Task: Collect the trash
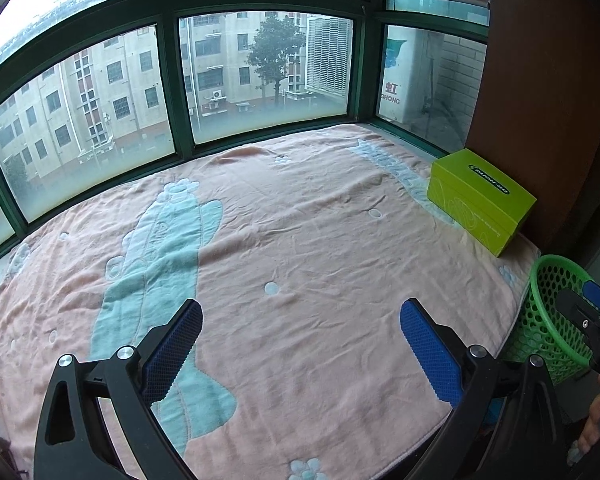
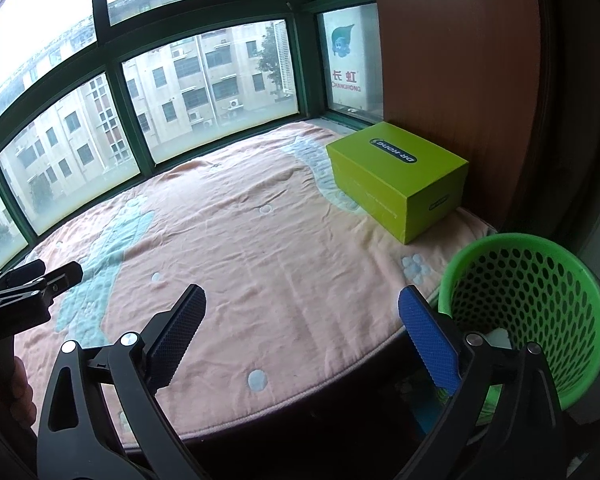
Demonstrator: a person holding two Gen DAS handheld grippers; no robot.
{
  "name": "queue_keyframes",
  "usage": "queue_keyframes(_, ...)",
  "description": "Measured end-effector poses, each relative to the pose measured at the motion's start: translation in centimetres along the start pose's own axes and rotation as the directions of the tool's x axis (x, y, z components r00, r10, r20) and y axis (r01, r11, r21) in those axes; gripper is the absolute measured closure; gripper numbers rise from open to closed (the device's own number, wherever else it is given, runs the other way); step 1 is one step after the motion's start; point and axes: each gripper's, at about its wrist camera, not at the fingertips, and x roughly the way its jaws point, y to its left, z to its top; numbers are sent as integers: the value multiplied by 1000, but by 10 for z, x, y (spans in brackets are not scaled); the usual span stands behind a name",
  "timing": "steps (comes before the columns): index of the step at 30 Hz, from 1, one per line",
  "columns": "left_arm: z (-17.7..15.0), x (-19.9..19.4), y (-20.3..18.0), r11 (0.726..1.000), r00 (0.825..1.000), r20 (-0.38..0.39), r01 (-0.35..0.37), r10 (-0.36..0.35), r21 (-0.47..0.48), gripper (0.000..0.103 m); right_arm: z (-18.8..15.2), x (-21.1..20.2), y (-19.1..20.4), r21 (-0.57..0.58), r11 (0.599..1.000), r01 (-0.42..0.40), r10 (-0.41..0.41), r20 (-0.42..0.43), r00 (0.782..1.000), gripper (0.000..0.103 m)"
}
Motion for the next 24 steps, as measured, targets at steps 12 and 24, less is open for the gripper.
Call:
queue_keyframes(12, -1, -5, -1, 1000, 1000, 8, -1, 1, 6, 7, -1, -1, 3, -12, 1000, 10, -10, 2, 1000, 7)
queue_keyframes(24, -4, -5, 2, 1000, 1000, 6, -3, 3, 2, 7, -3, 0, 3, -13, 1000, 7, -8, -3, 1000, 7)
